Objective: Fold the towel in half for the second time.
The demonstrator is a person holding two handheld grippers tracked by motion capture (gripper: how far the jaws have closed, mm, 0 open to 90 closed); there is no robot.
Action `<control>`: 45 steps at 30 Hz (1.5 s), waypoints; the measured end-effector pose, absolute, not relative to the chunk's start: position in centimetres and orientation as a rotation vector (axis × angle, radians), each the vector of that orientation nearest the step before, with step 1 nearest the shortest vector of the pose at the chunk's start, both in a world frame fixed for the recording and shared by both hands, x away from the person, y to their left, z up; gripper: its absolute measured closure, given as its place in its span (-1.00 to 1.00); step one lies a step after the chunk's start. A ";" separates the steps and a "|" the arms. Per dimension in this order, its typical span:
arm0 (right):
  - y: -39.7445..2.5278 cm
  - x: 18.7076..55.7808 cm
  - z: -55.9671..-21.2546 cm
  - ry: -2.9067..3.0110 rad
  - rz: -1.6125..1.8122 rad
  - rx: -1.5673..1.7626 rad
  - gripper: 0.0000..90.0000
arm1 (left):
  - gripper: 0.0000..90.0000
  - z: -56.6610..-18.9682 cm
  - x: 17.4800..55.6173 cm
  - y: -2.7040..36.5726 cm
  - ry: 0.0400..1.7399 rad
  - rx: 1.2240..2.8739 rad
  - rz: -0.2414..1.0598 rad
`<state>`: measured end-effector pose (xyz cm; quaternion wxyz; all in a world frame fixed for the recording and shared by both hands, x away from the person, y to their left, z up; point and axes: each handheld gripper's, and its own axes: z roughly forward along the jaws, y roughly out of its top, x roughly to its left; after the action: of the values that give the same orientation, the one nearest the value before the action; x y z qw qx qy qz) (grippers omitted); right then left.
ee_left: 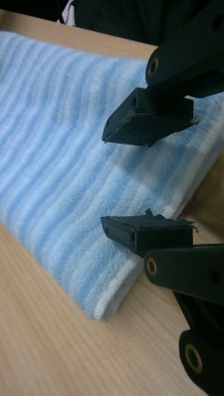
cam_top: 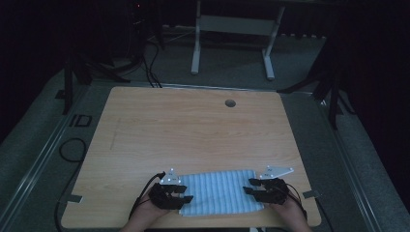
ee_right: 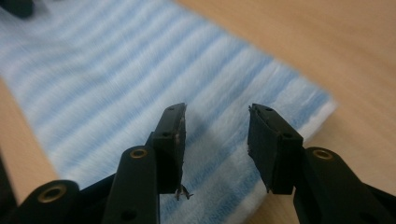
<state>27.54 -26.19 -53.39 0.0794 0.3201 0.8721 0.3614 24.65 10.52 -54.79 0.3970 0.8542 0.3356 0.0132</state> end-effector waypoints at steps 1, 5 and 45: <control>-25.9 27.7 -54.1 2.618 1.038 0.945 0.22 | 0.18 -54.8 24.7 10.6 0.850 2.161 0.034; -25.7 28.0 -54.1 2.614 1.055 0.965 0.17 | 0.18 -54.9 25.1 10.8 0.849 2.170 0.057; -18.6 38.6 -54.2 2.604 1.006 1.012 0.00 | 0.17 -54.6 35.2 16.1 0.966 2.170 0.082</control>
<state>38.63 -18.59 -54.16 0.0863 0.3394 0.8737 0.3376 35.19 16.08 -54.57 0.3733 0.8470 0.3771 0.0320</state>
